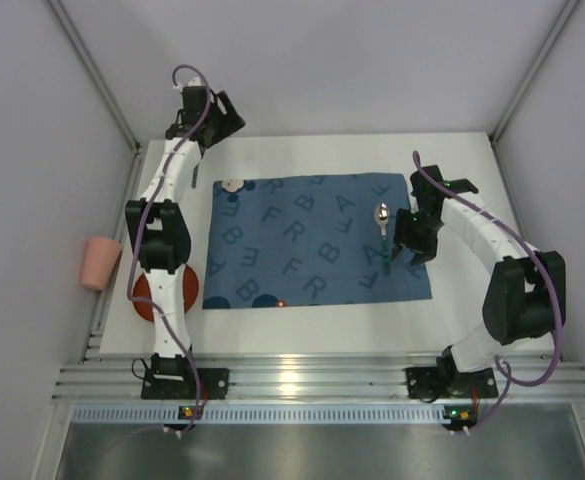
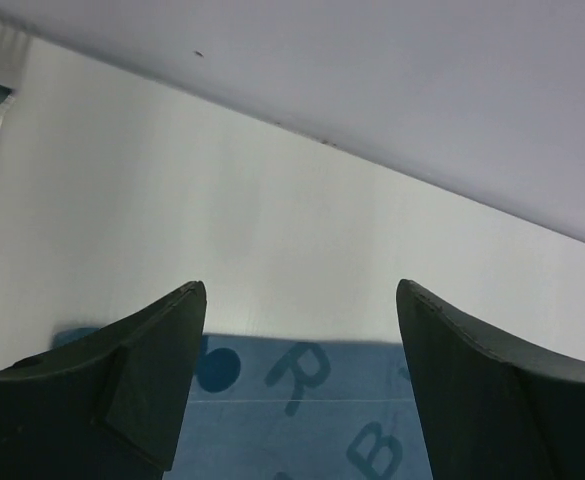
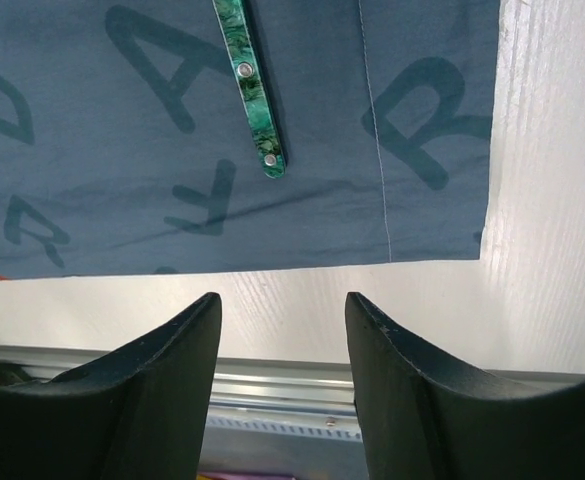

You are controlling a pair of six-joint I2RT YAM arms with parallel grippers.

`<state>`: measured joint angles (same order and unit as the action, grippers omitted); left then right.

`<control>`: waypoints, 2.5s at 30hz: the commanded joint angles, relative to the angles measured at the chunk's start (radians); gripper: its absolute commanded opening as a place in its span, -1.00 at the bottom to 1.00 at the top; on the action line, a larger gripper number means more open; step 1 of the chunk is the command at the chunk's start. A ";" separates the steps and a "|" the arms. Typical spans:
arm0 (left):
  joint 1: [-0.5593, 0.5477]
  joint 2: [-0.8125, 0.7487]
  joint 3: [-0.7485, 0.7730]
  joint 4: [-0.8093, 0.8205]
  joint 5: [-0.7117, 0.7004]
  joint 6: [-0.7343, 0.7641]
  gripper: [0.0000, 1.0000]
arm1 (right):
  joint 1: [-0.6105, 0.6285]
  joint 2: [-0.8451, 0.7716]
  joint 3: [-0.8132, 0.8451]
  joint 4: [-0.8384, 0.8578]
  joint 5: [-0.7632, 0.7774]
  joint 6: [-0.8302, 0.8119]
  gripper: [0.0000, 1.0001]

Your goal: Set the dinner table for one person

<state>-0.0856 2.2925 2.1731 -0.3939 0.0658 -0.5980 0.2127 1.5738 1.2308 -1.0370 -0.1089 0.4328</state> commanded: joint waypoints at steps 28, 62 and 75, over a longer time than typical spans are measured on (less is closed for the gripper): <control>0.156 0.217 0.027 -0.212 -0.265 0.388 0.61 | 0.010 -0.023 -0.044 0.026 -0.023 0.018 0.45; -0.092 -0.471 -0.436 -0.301 -0.368 0.294 -1.00 | 0.011 -0.135 0.012 0.002 0.017 -0.005 1.00; -0.378 -0.913 -1.224 -0.202 -0.406 -0.125 -1.00 | 0.027 -0.404 -0.103 -0.080 -0.075 -0.006 0.99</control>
<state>-0.4232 1.4300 1.0538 -0.6727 -0.3290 -0.6056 0.2199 1.2503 1.1629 -1.0714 -0.1486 0.4210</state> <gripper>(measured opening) 0.071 0.996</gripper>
